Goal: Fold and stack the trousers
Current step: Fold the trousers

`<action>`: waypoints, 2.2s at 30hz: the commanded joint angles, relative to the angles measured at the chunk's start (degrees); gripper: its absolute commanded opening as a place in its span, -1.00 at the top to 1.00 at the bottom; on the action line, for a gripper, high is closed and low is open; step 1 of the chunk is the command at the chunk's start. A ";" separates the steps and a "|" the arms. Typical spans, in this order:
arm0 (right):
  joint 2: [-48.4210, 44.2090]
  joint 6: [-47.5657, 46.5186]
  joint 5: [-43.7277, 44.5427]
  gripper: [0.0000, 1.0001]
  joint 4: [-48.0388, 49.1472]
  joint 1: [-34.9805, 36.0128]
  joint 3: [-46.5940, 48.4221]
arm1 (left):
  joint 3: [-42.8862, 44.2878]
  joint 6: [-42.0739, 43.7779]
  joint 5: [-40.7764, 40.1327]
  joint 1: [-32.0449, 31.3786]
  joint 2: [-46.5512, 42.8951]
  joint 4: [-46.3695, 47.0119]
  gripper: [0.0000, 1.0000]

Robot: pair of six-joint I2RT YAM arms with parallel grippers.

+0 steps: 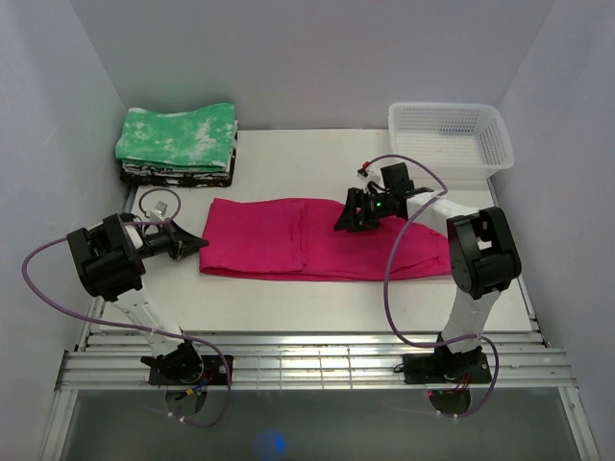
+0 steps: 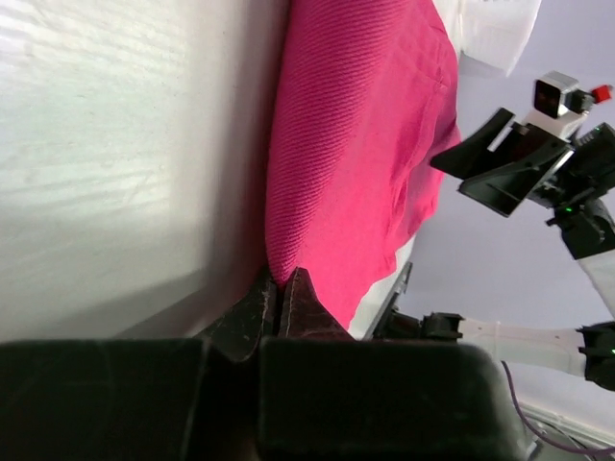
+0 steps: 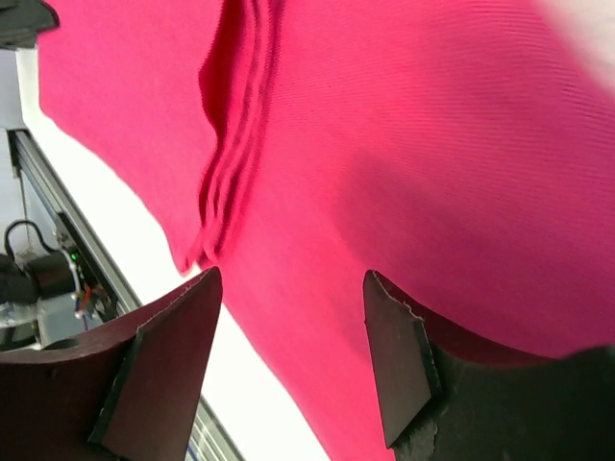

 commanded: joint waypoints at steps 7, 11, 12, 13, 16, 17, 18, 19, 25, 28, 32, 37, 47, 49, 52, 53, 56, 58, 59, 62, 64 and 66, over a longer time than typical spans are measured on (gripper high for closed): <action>-8.34 -21.62 -6.17 -0.22 -18.30 -10.79 5.87 | 7.45 15.40 -4.24 5.01 -9.07 -12.24 1.00; -4.93 -11.72 -10.65 -0.15 -13.40 -8.78 7.10 | 7.01 16.45 -4.67 5.01 -5.99 -13.12 0.78; -4.30 -8.82 -10.92 -0.16 -8.51 -7.90 7.02 | 6.49 15.67 -4.68 5.01 -5.55 -12.60 0.55; -2.91 -5.83 -11.36 -0.19 -5.76 -5.63 6.93 | 5.70 15.49 -4.76 5.01 -5.38 -11.72 0.48; -1.05 4.11 -9.88 -0.25 4.87 -1.67 6.75 | 4.81 14.70 -5.99 5.01 -5.02 -10.31 0.32; 0.43 8.14 -9.17 -0.32 7.33 0.95 6.75 | 4.46 14.70 -6.34 5.01 -4.76 -10.13 0.26; 1.32 9.48 -8.21 -0.36 9.10 2.20 7.01 | 4.46 14.70 -7.04 5.01 -4.67 -10.04 0.19; 2.46 10.19 -7.07 -0.38 9.99 3.52 8.49 | 4.46 14.70 -7.22 5.01 -4.41 -10.04 0.06; 11.86 12.75 -4.78 -0.40 10.44 10.99 15.44 | 4.55 14.43 -7.32 5.19 -2.91 -9.87 -0.23; 15.20 13.01 -3.11 -0.40 10.17 13.63 18.78 | 4.02 14.08 -7.31 5.19 -2.83 -9.17 -0.33; 18.11 13.45 1.11 -0.42 8.24 16.00 20.46 | 4.02 13.73 -7.05 5.19 -2.30 -8.73 -0.37; 19.26 14.33 4.79 -0.43 6.57 17.59 21.07 | 3.76 12.94 -6.61 5.19 -2.21 -7.59 -0.40; 17.68 14.33 2.69 -0.07 6.57 18.03 21.08 | 3.05 12.24 -6.08 5.28 -1.51 -6.70 -0.40; 15.14 14.16 6.36 -0.13 3.87 17.51 20.29 | 3.05 12.24 -6.00 5.28 -1.51 -6.62 -0.41; 14.77 13.80 7.27 -0.20 2.52 17.15 19.41 | 2.97 11.97 -5.91 5.28 -1.68 -6.18 -0.40; 15.47 13.71 6.75 -0.19 2.35 17.15 20.02 | 2.79 11.88 -5.82 5.28 -1.60 -6.09 -0.40; 18.64 14.76 1.74 -0.03 5.24 17.24 21.87 | 2.62 11.62 -5.91 5.28 -1.16 -5.74 -0.40; 19.86 15.29 -0.37 0.07 8.06 17.42 22.48 | 2.53 11.62 -6.00 5.28 -1.15 -5.74 -0.41; 19.96 15.47 -0.73 0.07 8.24 17.33 22.57 | 2.53 11.62 -6.00 5.28 -1.24 -5.65 -0.41; 20.05 15.21 -1.52 0.25 8.85 17.33 22.84 | 2.70 11.62 -6.17 5.28 -1.16 -5.65 -0.43; 19.70 15.12 -2.66 0.61 9.73 17.33 22.92 | 3.14 11.62 -6.17 5.28 -0.98 -5.74 -0.43; 19.08 15.03 -3.45 0.83 10.08 17.33 22.84 | 3.05 11.62 -6.17 5.28 -0.72 -5.74 -0.44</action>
